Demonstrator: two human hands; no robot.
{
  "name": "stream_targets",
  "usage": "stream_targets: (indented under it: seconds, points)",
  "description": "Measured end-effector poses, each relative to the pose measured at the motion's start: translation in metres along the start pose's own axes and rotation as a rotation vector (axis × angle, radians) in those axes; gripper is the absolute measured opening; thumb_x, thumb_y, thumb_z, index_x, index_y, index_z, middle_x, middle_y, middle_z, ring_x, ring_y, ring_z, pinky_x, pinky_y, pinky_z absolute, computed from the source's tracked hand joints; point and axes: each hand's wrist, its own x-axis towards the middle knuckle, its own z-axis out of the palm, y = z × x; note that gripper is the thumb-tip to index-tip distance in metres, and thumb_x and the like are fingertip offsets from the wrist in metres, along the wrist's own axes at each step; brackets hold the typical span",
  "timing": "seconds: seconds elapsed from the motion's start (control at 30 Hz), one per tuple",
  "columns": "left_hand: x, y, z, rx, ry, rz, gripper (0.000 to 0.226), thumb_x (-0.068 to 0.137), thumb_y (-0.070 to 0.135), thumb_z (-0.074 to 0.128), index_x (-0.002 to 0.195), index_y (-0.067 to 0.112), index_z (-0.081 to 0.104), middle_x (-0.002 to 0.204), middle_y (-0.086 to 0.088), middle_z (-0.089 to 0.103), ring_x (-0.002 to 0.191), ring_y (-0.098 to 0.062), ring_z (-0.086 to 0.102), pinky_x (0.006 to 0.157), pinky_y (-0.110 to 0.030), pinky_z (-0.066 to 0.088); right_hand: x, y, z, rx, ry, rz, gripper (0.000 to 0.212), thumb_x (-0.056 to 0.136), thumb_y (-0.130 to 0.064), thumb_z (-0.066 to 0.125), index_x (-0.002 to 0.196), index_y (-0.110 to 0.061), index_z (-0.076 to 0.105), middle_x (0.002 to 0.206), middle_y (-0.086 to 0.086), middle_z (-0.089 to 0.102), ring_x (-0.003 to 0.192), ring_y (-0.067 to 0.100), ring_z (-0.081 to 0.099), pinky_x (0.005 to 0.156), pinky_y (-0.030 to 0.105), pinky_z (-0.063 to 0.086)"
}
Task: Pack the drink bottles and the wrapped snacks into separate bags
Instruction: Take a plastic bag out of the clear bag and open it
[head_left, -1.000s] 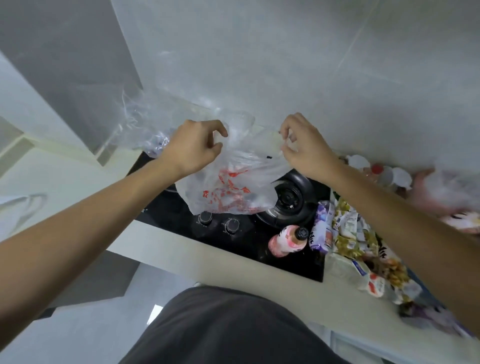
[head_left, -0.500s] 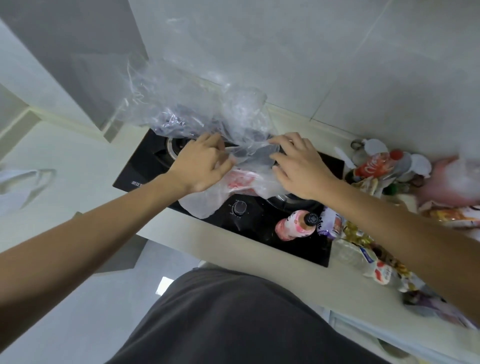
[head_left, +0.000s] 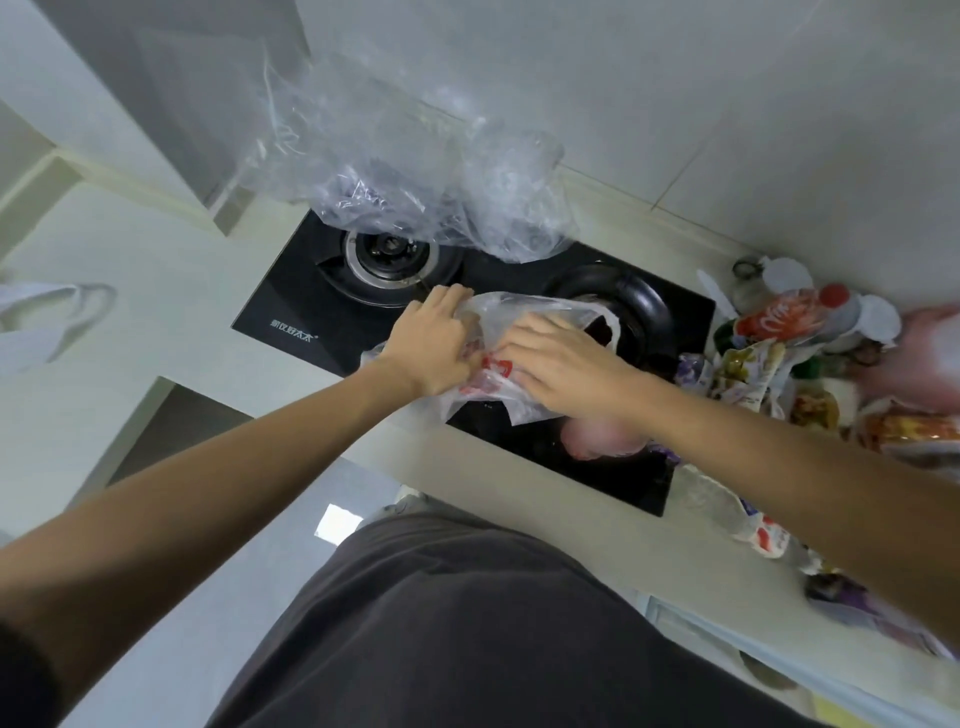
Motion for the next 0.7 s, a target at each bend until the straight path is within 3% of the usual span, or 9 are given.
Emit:
stream_targets:
  seconds: [0.07,0.13,0.2,0.27,0.33,0.47,0.57,0.7]
  points:
    - [0.000,-0.002,0.005,-0.002,-0.027,-0.030,0.062,0.089,0.051,0.065,0.137,0.013,0.056,0.157,-0.010,0.032,0.140,-0.031,0.032,0.105,-0.047,0.041,-0.001,0.004,0.008,0.052,-0.126,0.000,0.041,0.101,-0.029,0.048,0.140,-0.024,0.057,0.143,-0.009,0.056,0.131,0.020,0.044,0.109,0.046,0.040]
    - [0.001,-0.004,0.008,-0.004,-0.049,-0.041,0.072,0.086,0.052,0.069,0.143,0.014,0.048,0.158,-0.012,0.029,0.142,-0.032,0.030,0.108,-0.049,0.041,-0.004,0.011,0.014,0.041,-0.211,-0.004,0.051,0.103,-0.032,0.045,0.154,-0.035,0.041,0.161,-0.014,0.039,0.140,0.022,0.038,0.113,0.046,0.037]
    - [0.001,-0.006,0.009,-0.003,-0.066,-0.035,0.080,0.082,0.052,0.072,0.147,0.016,0.042,0.158,-0.013,0.027,0.142,-0.033,0.029,0.109,-0.050,0.041,-0.006,0.015,0.018,-0.003,-0.258,-0.002,0.056,0.105,-0.035,0.038,0.160,-0.042,0.027,0.167,-0.018,0.025,0.143,0.025,0.035,0.113,0.049,0.037]
    - [0.002,-0.005,0.010,-0.004,-0.074,-0.023,0.084,0.080,0.052,0.074,0.149,0.018,0.040,0.159,-0.013,0.026,0.143,-0.033,0.029,0.108,-0.050,0.040,-0.006,0.019,0.021,-0.047,-0.273,-0.007,0.056,0.102,-0.036,0.035,0.158,-0.043,0.030,0.169,-0.020,0.017,0.145,0.027,0.031,0.109,0.053,0.039]
    - [0.004,-0.004,0.011,-0.006,-0.066,-0.003,0.086,0.079,0.053,0.076,0.149,0.019,0.039,0.159,-0.012,0.026,0.143,-0.033,0.028,0.107,-0.049,0.040,-0.004,0.022,0.021,-0.122,-0.272,-0.039,0.051,0.100,-0.032,0.045,0.150,-0.038,0.044,0.170,-0.018,0.012,0.147,0.028,0.028,0.102,0.055,0.043]
    - [0.009,-0.003,0.011,0.019,-0.076,0.019,0.092,0.078,0.058,0.076,0.151,0.019,0.035,0.160,-0.012,0.024,0.145,-0.032,0.026,0.109,-0.049,0.038,0.006,0.024,0.016,-0.174,-0.248,-0.089,0.047,0.095,-0.027,0.052,0.142,-0.033,0.051,0.165,-0.016,0.030,0.132,0.021,0.038,0.092,0.047,0.042]
    - [0.012,-0.004,0.011,0.038,-0.072,0.023,0.096,0.076,0.063,0.075,0.152,0.020,0.033,0.161,-0.012,0.024,0.146,-0.032,0.026,0.110,-0.049,0.037,0.010,0.027,0.014,-0.198,-0.276,-0.053,0.049,0.100,-0.040,0.047,0.148,-0.035,0.044,0.143,-0.018,0.053,0.119,0.018,0.042,0.093,0.046,0.040]
    - [0.013,-0.009,0.010,0.076,-0.051,-0.001,0.094,0.077,0.067,0.070,0.148,0.018,0.034,0.159,-0.010,0.028,0.145,-0.029,0.028,0.113,-0.048,0.035,0.004,0.037,0.015,-0.188,-0.194,0.034,0.051,0.102,-0.051,0.037,0.146,-0.029,0.050,0.120,-0.011,0.064,0.107,0.022,0.044,0.095,0.047,0.045]
